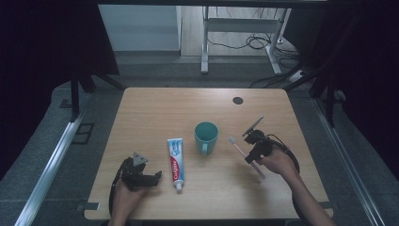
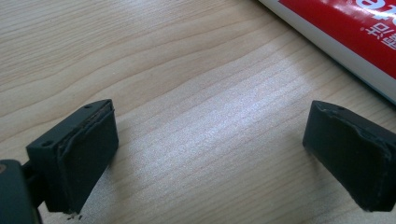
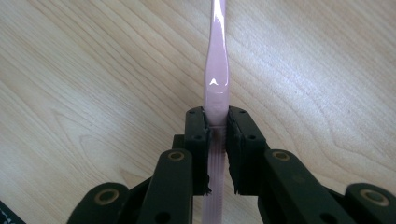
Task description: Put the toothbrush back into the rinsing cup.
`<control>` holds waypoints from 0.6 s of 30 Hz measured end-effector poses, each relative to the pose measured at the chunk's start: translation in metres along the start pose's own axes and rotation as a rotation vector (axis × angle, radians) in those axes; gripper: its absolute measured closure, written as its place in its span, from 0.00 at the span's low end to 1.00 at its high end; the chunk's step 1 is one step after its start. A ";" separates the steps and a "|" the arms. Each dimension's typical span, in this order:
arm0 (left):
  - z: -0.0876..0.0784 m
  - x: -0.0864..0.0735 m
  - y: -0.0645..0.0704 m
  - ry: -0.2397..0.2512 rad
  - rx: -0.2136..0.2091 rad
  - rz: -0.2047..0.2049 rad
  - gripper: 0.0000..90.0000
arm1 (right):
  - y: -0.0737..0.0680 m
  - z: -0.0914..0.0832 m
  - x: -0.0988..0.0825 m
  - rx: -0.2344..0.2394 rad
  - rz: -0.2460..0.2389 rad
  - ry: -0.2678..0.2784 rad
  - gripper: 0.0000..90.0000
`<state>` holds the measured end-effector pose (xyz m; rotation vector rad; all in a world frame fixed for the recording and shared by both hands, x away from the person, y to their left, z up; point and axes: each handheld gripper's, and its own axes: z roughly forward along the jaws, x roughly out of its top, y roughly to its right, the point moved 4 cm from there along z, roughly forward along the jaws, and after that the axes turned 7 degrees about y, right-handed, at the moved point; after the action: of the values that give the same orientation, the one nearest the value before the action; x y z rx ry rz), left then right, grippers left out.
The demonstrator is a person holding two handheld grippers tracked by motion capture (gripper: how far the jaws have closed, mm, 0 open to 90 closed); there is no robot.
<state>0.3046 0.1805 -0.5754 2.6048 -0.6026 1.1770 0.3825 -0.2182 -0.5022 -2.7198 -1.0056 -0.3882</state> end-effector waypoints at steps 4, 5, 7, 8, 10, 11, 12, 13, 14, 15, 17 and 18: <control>0.000 0.000 0.000 0.000 0.000 0.001 0.04 | -0.001 -0.004 0.000 0.002 -0.002 0.030 0.87; 0.000 0.000 0.000 0.000 0.000 0.001 0.04 | -0.001 -0.005 0.000 0.007 -0.004 0.039 0.87; 0.000 0.000 0.000 0.000 0.000 0.001 0.04 | -0.001 -0.006 0.000 0.011 -0.005 0.058 0.87; 0.000 0.000 0.000 0.000 0.000 0.000 0.04 | -0.001 -0.007 -0.001 0.014 -0.007 0.068 0.87; 0.000 0.000 0.000 0.000 0.000 0.001 0.04 | -0.001 -0.009 -0.001 0.016 -0.006 0.086 0.87; 0.000 0.000 0.000 0.000 0.000 0.001 0.04 | -0.001 -0.010 -0.001 0.016 -0.009 0.095 0.87; 0.000 0.000 0.000 0.000 0.000 0.001 0.04 | -0.001 -0.011 -0.002 0.018 -0.009 0.104 0.87; 0.000 0.000 0.000 0.000 0.000 0.001 0.04 | -0.001 -0.013 -0.002 0.020 -0.011 0.117 0.87; 0.000 0.000 0.000 0.000 0.000 0.001 0.04 | -0.001 -0.013 -0.002 0.020 -0.011 0.117 0.87; 0.000 0.000 0.000 0.000 0.000 0.001 0.04 | -0.002 -0.015 -0.001 0.022 -0.012 0.136 0.87; 0.000 0.000 0.000 0.000 0.000 0.001 0.04 | -0.002 -0.018 -0.001 0.025 -0.011 0.156 0.87; 0.000 0.000 0.000 -0.001 0.000 0.001 0.04 | -0.003 -0.019 -0.001 0.025 -0.014 0.168 0.87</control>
<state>0.3046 0.1805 -0.5754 2.6052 -0.6038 1.1763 0.3770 -0.2222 -0.4843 -2.6077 -0.9776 -0.5911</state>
